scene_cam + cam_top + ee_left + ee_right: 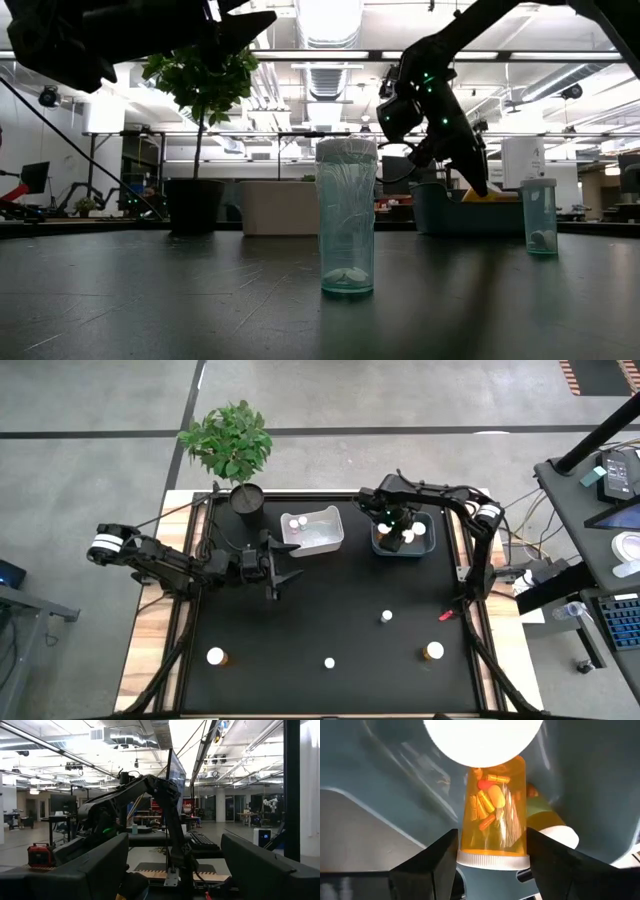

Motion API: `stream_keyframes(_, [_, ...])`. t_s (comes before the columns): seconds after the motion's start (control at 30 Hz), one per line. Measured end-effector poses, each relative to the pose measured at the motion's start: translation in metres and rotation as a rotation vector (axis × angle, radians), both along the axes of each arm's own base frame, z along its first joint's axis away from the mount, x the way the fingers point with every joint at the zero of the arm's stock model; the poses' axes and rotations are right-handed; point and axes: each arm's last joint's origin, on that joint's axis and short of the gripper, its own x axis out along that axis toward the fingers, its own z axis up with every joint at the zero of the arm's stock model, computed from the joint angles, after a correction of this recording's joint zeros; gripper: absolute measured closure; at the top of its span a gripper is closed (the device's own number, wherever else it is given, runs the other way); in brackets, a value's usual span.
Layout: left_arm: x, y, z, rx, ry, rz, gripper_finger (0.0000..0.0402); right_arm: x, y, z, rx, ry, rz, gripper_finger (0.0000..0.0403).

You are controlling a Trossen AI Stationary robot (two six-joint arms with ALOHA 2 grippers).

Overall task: Pick and place medicine bottles into bin by pill shape (circle, oval)
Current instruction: Put the orange capsule bottle into the blue bin, then put the blue tablet bottle into the white bin

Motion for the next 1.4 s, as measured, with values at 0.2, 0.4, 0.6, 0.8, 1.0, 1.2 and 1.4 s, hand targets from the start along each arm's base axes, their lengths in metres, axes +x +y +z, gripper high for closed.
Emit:
stream_keyframes(0.2, [0.000,0.000,0.000,0.000,0.000,0.000,0.0100,-0.001,-0.003,0.000,-0.025,-0.001,-0.022,0.0152])
stream_keyframes(0.4, [0.000,0.000,0.000,0.000,0.000,0.000,0.0100,-0.002,-0.005,0.000,-0.026,-0.003,-0.026,0.0114])
stream_keyframes(0.6, [0.000,0.000,0.000,0.000,-0.001,0.000,0.0100,-0.002,-0.005,0.000,-0.028,-0.006,-0.026,0.0108])
stream_keyframes(0.8, [0.000,0.000,0.000,0.000,0.000,0.000,0.0100,-0.005,-0.003,0.010,-0.053,-0.026,-0.059,0.0122])
stream_keyframes(1.0, [0.000,0.000,-0.001,0.001,0.009,0.000,0.0100,-0.016,0.009,0.034,-0.115,-0.092,-0.148,0.0143])
stream_keyframes(1.2, [0.001,0.000,-0.002,0.001,0.017,0.000,0.0100,-0.037,0.027,0.045,-0.135,-0.171,-0.270,0.0161])
stream_keyframes(1.4, [0.001,0.000,-0.003,0.003,0.031,0.000,0.0100,-0.056,0.041,0.044,-0.163,-0.208,-0.317,0.0166])
